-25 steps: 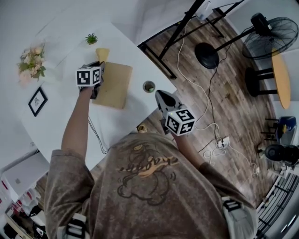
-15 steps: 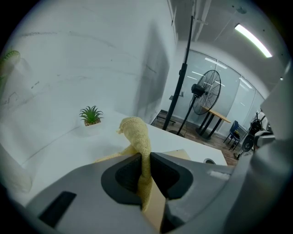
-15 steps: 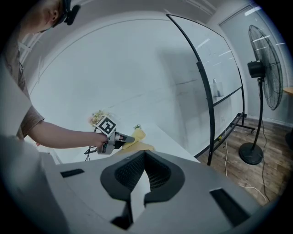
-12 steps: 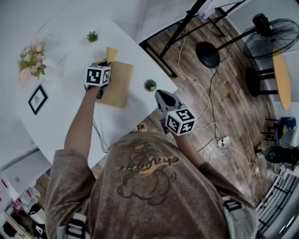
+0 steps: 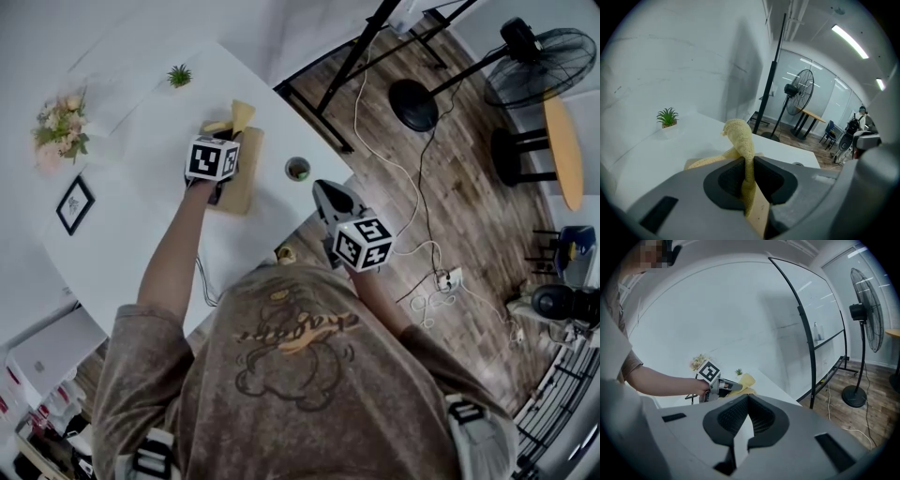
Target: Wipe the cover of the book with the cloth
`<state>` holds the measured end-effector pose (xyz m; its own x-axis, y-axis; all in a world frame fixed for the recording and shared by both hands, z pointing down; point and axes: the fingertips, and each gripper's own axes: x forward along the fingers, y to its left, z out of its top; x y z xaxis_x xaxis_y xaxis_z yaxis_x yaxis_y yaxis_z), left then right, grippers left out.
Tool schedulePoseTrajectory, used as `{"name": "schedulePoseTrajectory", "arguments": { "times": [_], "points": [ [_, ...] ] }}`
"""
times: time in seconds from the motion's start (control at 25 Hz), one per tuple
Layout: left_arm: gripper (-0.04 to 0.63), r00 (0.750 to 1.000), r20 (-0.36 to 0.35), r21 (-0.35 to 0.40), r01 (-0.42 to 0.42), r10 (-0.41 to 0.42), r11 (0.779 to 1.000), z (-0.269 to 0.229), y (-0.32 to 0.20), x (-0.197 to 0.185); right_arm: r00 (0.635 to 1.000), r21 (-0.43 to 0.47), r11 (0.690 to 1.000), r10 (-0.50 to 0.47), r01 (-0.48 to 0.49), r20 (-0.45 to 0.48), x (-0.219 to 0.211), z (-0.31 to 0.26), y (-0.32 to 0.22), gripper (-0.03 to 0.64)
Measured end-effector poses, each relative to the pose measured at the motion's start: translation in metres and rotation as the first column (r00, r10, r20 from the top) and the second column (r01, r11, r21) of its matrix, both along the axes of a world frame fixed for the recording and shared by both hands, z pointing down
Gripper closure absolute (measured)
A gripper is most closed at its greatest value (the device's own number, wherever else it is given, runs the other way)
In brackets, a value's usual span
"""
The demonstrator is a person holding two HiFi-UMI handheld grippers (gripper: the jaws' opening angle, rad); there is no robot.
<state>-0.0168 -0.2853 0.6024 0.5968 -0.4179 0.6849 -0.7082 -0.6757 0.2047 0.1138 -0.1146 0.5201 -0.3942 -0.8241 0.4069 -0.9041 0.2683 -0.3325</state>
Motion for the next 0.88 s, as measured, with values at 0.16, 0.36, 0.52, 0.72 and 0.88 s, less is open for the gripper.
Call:
{"name": "schedulePoseTrajectory", "arguments": {
  "times": [0.16, 0.36, 0.52, 0.72, 0.88],
  "points": [
    [0.548, 1.0, -0.011, -0.008, -0.016, 0.016, 1.0, -0.001, 0.01, 0.016, 1.0, 0.0, 1.0, 0.013, -0.013, -0.001, 0.005, -0.002, 0.005, 0.615],
    [0.547, 0.999, -0.011, -0.012, -0.044, 0.043, 0.999, -0.001, 0.024, 0.03, 1.0, 0.005, 1.0, 0.019, -0.019, 0.003, 0.005, -0.004, 0.008, 0.615],
    [0.548, 0.996, -0.068, -0.035, -0.058, 0.056, 0.998, -0.002, 0.036, 0.035, 1.0, 0.016, 1.0, 0.014, -0.014, 0.003, 0.002, -0.005, 0.009, 0.615],
    [0.548, 0.989, -0.132, -0.081, -0.084, 0.072, 0.993, -0.005, 0.052, 0.036, 1.0, 0.026, 1.0, 0.011, -0.011, 0.006, 0.003, -0.009, 0.007, 0.615],
    [0.548, 0.981, -0.166, -0.09, -0.112, 0.096, 0.99, -0.014, 0.069, 0.028, 1.0, 0.032, 0.999, 0.005, -0.005, 0.006, 0.004, -0.012, 0.006, 0.615]
  ]
}}
